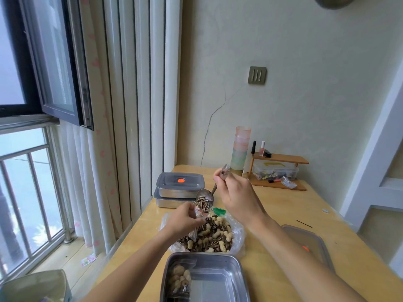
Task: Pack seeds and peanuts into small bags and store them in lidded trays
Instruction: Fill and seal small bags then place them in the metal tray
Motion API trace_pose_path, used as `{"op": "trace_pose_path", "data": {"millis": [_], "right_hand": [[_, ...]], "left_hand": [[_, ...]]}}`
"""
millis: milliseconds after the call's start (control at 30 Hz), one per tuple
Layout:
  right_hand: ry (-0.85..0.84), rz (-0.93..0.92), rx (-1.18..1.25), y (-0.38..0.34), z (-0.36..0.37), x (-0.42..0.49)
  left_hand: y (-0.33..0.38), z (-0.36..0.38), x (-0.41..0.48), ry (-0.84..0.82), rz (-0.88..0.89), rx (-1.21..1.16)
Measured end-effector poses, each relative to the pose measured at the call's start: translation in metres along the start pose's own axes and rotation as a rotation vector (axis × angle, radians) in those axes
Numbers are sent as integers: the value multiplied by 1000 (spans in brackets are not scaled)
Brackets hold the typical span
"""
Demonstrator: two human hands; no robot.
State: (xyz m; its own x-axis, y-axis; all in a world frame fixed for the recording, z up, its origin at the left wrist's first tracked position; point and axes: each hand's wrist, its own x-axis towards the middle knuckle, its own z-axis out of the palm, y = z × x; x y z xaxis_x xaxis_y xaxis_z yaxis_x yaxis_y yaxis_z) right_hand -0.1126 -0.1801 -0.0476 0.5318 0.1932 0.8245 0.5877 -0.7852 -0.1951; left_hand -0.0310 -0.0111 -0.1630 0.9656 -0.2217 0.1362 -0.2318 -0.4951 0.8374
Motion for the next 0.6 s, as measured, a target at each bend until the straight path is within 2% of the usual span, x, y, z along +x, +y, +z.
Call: {"op": "trace_pose_path", "data": {"millis": [267,333,400,600], "right_hand": [[-25,-30,15,1,-1,0],[4,16,-4,4,1,-2],[55,173,31,7,2,-3],[137,915,147,40,-4,-14]], "left_hand": [[1,0,0,7,21,-17],[1,0,-1,13,30,-13],[1,0,-2,12,32,-9],[4,-7,-6,77,52,55]]}}
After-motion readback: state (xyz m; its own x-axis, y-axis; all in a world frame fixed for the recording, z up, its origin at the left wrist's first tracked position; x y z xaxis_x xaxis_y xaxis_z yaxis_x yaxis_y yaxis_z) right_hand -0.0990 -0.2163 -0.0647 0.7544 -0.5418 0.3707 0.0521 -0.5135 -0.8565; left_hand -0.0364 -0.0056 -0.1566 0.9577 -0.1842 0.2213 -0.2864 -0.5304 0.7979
